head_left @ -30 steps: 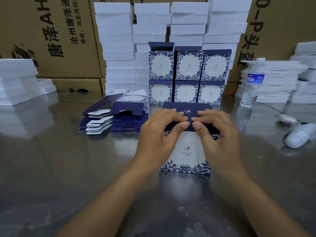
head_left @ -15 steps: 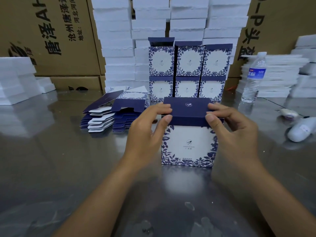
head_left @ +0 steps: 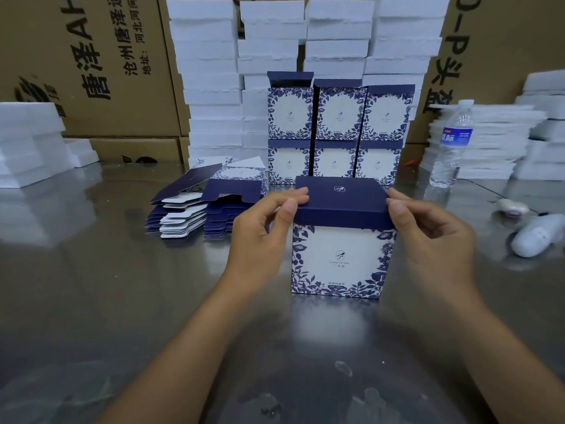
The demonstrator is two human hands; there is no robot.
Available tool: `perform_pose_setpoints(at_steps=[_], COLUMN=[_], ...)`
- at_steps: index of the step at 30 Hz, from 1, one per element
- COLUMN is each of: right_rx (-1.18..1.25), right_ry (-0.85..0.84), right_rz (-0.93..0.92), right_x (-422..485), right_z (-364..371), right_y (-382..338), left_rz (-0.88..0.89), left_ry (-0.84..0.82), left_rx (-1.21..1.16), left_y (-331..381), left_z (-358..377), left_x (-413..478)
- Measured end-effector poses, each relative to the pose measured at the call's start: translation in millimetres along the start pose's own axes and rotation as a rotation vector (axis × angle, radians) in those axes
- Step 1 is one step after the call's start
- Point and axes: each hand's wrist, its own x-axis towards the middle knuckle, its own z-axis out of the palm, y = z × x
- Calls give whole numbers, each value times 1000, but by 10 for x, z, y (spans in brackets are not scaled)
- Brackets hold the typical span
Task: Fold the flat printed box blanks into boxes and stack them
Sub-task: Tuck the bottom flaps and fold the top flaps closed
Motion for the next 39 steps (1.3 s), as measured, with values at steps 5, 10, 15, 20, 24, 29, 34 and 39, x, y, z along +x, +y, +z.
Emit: perform_pose_setpoints(at_steps=[5, 10, 15, 20, 24, 29, 34, 39], right_rx=[-123, -724, -1000, -1091, -988, -891, -913, -1025], right_ry=[21, -26, -103, -119, -79, -60, -2, 63], right_rz=[-24, -561, -484, -291, -139, 19, 7, 46], right_x=[-30, -178, -305, -345, -346, -111, 206, 619], right_z=[31, 76, 263, 331, 372, 395, 294, 68], right_y=[-40, -141, -162, -59, 44, 244, 530, 813], left_rz=[-69, -121, -152, -107, -143, -281, -328, -444], left_ry=[2, 80, 65, -78, -184, -323, -264, -116], left_rx=[-119, -102, -87, 52, 12, 17, 146, 175], left_y=[-1, -28, -38, -63, -83, -118, -192, -364], left_z=[-33, 26, 82, 127, 136, 165, 221, 249], left_x=[18, -33, -98, -169, -201, -234, -188, -100])
